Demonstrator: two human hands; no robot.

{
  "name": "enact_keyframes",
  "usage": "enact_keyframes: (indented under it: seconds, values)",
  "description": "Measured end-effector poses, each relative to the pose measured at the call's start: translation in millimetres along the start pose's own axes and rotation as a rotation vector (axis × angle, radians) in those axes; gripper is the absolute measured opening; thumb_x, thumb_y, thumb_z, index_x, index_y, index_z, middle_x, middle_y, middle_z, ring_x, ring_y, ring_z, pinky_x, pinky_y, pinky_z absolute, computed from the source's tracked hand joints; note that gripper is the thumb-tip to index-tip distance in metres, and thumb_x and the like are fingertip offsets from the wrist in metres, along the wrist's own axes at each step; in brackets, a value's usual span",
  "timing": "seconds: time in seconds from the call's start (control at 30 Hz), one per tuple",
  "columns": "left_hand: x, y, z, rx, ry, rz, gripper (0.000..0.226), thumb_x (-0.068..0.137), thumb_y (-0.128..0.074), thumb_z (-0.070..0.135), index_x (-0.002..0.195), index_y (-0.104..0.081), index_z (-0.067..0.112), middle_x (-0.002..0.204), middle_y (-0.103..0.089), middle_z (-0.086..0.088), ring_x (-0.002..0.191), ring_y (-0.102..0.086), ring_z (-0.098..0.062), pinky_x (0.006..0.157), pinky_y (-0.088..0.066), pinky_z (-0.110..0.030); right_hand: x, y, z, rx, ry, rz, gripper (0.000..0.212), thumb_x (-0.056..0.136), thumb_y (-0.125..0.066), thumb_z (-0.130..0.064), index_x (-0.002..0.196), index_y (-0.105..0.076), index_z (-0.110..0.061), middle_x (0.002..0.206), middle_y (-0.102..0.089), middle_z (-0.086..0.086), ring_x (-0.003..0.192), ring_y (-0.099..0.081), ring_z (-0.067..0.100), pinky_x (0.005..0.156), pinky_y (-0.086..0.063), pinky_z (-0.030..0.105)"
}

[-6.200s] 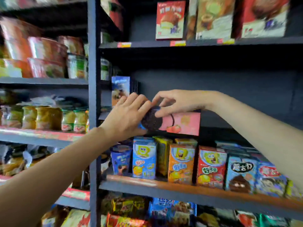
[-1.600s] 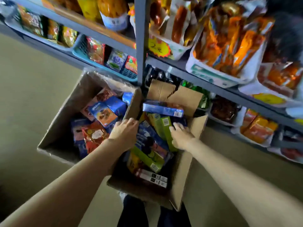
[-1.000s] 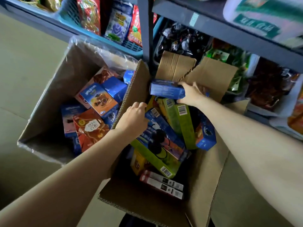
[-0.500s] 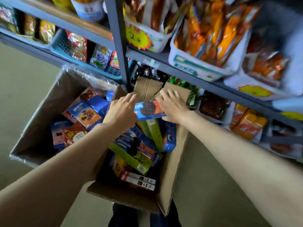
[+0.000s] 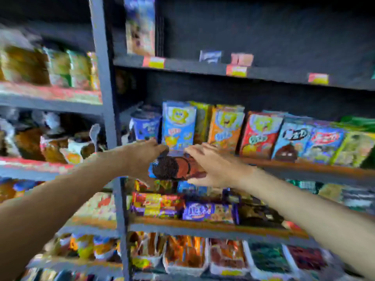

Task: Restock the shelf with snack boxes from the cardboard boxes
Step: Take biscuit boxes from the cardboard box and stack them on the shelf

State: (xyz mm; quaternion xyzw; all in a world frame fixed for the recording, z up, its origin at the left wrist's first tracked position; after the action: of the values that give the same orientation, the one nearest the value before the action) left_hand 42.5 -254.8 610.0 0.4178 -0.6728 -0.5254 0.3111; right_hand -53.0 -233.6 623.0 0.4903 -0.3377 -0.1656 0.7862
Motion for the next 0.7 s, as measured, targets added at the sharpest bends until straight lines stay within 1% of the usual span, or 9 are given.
enact_keyframes:
  seconds: [0.03,0.1,0.2,0.27,0.37,0.43,0.57,0.63,0.7]
  values:
    - [-1.3,31.9,-3.5,0.051,0.032,0.048,0.095,0.068,-0.074,0.049,0.143,-0.024,0.018,0.136,-0.042,-0.007,0.123,-0.046,-0.025,0.103,-0.036,-0.03,3.1,34.5,17.5,-0.031,-0.038,0.017,0.073,0.076,-0.068,-0.048,0.133,-0.047,-0.006,0.127,-0.055,0.014,0.114,-0.053,0.033,0.095,-0.045,0.041]
    - [0.5,111.8,-6.4,0.123,0.027,0.219,0.1,0.066,-0.073,0.05,0.145,-0.02,0.018,0.136,-0.041,-0.007,0.122,-0.046,-0.028,0.103,-0.036,-0.031,4.8,108.5,44.1,-0.126,-0.063,0.179,0.071,0.072,-0.066,-0.051,0.128,-0.052,-0.01,0.121,-0.059,0.011,0.111,-0.055,0.033,0.092,-0.046,0.045]
    - [1.0,198.1,-1.9,0.083,0.005,0.434,0.1,0.068,-0.074,0.047,0.146,-0.018,0.018,0.134,-0.04,-0.007,0.122,-0.045,-0.029,0.1,-0.037,-0.032,5.4,187.4,78.2,-0.248,-0.102,0.346,0.072,0.065,-0.064,-0.053,0.124,-0.057,-0.014,0.118,-0.061,0.008,0.11,-0.052,0.034,0.091,-0.042,0.048]
    - [9.2,234.4,-2.2,0.078,0.004,0.53,0.098,0.068,-0.074,0.043,0.146,-0.019,0.017,0.132,-0.042,-0.008,0.121,-0.046,-0.028,0.099,-0.035,-0.03,8.7,219.2,92.3,-0.387,-0.105,0.407,0.068,0.062,-0.071,-0.048,0.119,-0.061,-0.012,0.109,-0.063,0.01,0.099,-0.057,0.036,0.082,-0.047,0.047]
    - [33.9,270.2,-1.3,0.092,-0.007,0.633,0.094,0.068,-0.072,0.04,0.145,-0.024,0.016,0.128,-0.044,-0.008,0.117,-0.048,-0.03,0.1,-0.038,-0.036,20.8,234.6,118.5,-0.571,-0.108,0.443,0.069,0.054,-0.082,-0.04,0.111,-0.063,-0.007,0.095,-0.065,0.011,0.081,-0.061,0.035,0.067,-0.05,0.038]
    - [57.2,281.7,-7.4,0.144,0.043,0.681,0.09,0.072,-0.068,0.042,0.146,-0.022,0.019,0.131,-0.043,-0.007,0.118,-0.046,-0.03,0.101,-0.037,-0.04,33.6,233.7,145.5,-0.606,-0.131,0.436,0.066,0.054,-0.081,-0.036,0.109,-0.063,-0.004,0.092,-0.066,0.012,0.078,-0.06,0.034,0.065,-0.051,0.037]
    - [114.9,285.0,-34.4,0.192,0.21,0.693,0.08,0.086,-0.057,0.042,0.148,-0.009,0.026,0.143,-0.031,-0.004,0.126,-0.038,-0.029,0.104,-0.034,-0.041,67.7,223.0,217.5,-0.649,-0.192,0.344,0.061,0.068,-0.072,-0.04,0.117,-0.057,-0.005,0.103,-0.064,0.011,0.089,-0.057,0.033,0.073,-0.049,0.04]
    - [145.3,279.3,-47.7,0.189,0.267,0.648,0.074,0.092,-0.051,0.037,0.148,-0.004,0.026,0.145,-0.026,-0.003,0.128,-0.035,-0.029,0.103,-0.036,-0.042,84.6,212.6,248.4,-0.648,-0.207,0.273,0.061,0.08,-0.059,-0.046,0.125,-0.048,-0.008,0.115,-0.058,0.009,0.102,-0.052,0.032,0.082,-0.045,0.04]
    - [172.5,274.1,-55.7,0.229,0.297,0.61,0.068,0.095,-0.046,0.028,0.148,-0.004,0.026,0.148,-0.023,-0.002,0.129,-0.034,-0.029,0.102,-0.036,-0.04,97.5,198.7,274.4,-0.661,-0.22,0.204,0.065,0.082,-0.048,-0.053,0.127,-0.044,-0.007,0.119,-0.055,0.009,0.107,-0.05,0.031,0.084,-0.042,0.039]
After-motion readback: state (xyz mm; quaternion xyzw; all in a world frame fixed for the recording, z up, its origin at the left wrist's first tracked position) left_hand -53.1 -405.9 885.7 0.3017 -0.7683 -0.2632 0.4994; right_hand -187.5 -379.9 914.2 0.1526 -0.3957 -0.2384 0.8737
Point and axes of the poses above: each hand's wrist, its own x-axis towards the middle knuckle, its own y-axis out of the back of the hand, z = x × y, the point moved 10 cm from there along x, towards the middle knuckle
